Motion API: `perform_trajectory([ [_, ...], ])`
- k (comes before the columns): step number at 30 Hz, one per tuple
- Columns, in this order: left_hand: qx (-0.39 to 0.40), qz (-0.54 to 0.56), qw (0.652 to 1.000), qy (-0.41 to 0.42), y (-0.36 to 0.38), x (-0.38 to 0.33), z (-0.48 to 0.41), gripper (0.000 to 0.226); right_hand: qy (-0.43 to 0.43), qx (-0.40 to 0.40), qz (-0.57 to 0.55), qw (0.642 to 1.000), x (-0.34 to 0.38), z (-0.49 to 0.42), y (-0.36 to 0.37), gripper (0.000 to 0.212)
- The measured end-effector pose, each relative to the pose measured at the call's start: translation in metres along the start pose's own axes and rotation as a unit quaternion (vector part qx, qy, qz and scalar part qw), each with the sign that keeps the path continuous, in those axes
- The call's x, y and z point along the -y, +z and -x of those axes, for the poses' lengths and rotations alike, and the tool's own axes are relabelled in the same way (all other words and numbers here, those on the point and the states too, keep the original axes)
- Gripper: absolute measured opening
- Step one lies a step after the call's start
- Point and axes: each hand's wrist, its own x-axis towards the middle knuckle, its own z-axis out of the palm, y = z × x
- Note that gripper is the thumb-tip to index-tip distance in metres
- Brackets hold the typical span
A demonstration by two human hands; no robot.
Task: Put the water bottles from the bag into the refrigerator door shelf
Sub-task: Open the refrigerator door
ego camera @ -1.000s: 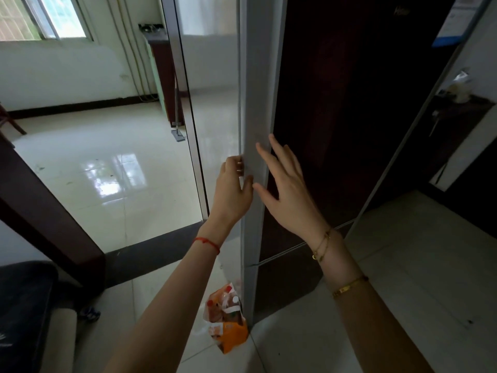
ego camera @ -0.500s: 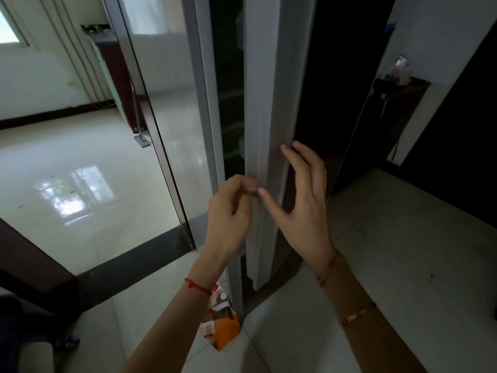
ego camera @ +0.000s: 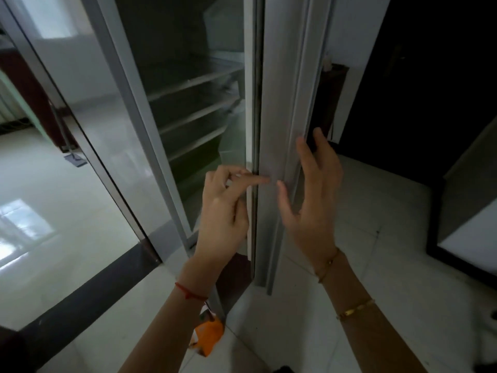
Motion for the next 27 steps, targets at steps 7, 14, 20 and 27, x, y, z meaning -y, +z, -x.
perform_trajectory([
  [7, 0.014, 0.011, 0.998, 0.058, 0.017, -0.021, -0.009, 0.057, -0.034, -0.014, 0.132, 0.991, -0.023, 0.007, -0.03, 0.051],
  [14, 0.065, 0.036, 0.994, 0.08, 0.047, -0.036, -0.019, 0.063, 0.025, 0.001, 0.213, 0.977, -0.053, 0.009, -0.065, 0.05],
  [20, 0.113, 0.033, 0.987, 0.112, 0.076, -0.047, -0.028, 0.069, 0.115, 0.045, 0.201, 0.972, -0.067, 0.006, -0.091, 0.055],
  [27, 0.141, 0.022, 0.98, 0.138, 0.111, -0.063, -0.041, 0.069, 0.178, 0.065, 0.197, 0.962, -0.091, -0.005, -0.112, 0.073],
])
